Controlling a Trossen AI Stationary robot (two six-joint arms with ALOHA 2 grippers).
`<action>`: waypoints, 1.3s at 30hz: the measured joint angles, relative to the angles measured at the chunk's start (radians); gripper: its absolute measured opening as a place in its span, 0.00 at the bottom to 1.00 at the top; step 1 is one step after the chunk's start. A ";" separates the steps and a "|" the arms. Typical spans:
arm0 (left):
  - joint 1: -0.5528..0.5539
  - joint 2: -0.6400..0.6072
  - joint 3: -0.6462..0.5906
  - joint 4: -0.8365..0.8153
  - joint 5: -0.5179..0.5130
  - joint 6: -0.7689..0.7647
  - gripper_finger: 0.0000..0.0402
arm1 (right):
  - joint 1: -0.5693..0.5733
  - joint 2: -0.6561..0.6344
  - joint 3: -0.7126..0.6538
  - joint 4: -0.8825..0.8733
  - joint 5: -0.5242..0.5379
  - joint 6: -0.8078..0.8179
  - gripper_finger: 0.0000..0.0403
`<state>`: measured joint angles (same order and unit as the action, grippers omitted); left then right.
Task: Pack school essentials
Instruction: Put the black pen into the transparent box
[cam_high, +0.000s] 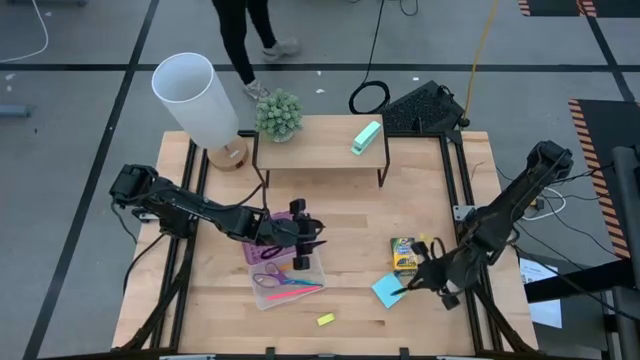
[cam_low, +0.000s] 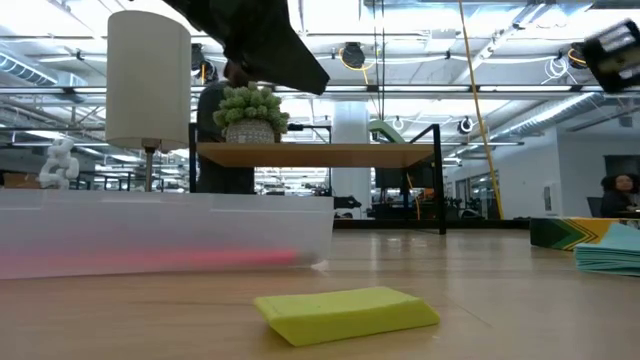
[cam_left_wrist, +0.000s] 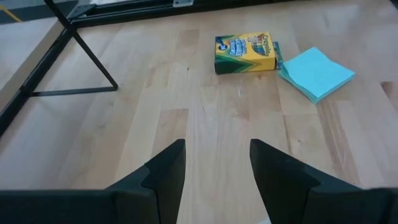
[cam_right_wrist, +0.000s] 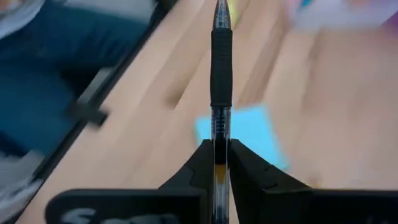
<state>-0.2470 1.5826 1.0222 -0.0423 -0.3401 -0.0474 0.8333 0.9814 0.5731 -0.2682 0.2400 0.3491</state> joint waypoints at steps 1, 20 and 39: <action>0.000 0.000 0.000 0.006 0.000 0.000 0.46 | -0.001 -0.005 0.000 0.020 0.042 -0.019 0.06; -0.007 0.001 0.000 0.247 0.000 0.043 0.46 | -0.254 -0.014 -0.009 0.765 0.281 -0.696 0.06; 0.002 0.002 0.000 0.551 0.060 0.156 0.72 | -0.469 -0.014 -0.240 1.357 0.044 -0.729 0.06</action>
<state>-0.2447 1.5841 1.0222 0.5091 -0.2804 0.1091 0.3647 0.9672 0.3328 1.0886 0.2841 -0.3800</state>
